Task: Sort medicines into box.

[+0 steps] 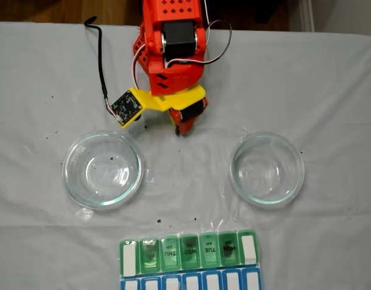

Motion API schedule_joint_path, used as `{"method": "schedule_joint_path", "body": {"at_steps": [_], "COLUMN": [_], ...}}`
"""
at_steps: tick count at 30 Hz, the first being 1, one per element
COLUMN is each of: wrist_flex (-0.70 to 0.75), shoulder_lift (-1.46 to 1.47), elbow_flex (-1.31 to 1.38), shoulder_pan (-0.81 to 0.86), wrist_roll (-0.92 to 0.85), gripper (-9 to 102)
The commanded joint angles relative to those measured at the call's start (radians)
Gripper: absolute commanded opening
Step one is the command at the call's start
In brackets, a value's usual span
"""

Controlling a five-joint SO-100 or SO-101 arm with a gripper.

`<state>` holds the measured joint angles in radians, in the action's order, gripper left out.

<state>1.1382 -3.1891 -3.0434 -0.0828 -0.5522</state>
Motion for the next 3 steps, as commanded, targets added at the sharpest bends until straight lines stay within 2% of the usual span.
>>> {"method": "schedule_joint_path", "body": {"at_steps": [1,3], "wrist_flex": [0.005,0.005], "shoulder_lift": [-0.015,-0.015], "elbow_flex": [0.054,0.054], "shoulder_pan": [-0.009,-0.009], "wrist_roll": [-0.005,-0.005], "gripper": [0,0]}}
